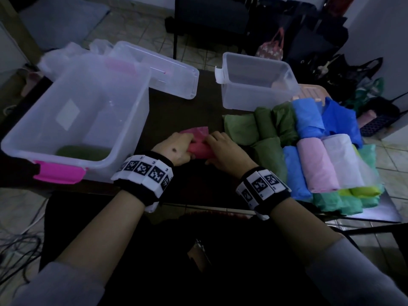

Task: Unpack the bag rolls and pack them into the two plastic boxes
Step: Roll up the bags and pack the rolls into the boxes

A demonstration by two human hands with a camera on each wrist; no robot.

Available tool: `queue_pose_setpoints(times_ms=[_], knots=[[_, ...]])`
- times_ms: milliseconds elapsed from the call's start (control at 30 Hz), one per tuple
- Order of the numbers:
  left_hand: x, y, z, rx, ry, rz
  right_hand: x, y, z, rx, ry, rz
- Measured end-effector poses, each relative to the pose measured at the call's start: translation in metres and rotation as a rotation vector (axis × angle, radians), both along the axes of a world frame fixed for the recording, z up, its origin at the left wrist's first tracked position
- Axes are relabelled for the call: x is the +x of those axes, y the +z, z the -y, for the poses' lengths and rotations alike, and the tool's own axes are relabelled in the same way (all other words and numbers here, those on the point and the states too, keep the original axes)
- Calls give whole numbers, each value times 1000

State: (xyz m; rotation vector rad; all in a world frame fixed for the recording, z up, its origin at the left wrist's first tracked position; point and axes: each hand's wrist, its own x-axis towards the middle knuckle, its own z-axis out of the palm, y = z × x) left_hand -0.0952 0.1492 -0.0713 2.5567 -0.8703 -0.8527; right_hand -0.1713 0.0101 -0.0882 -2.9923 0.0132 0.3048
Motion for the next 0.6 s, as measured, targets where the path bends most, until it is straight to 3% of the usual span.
queue_pose_setpoints(times_ms=[200,400,600], knots=[[-5,3,-6,-121,19,149,14,12,2,76,-57,-117],[-9,8,-8,-141,60,36,25,18,13,180,-107,-273],[-8,7,-7,-125,44,40,33,20,6,231,-179,-329]])
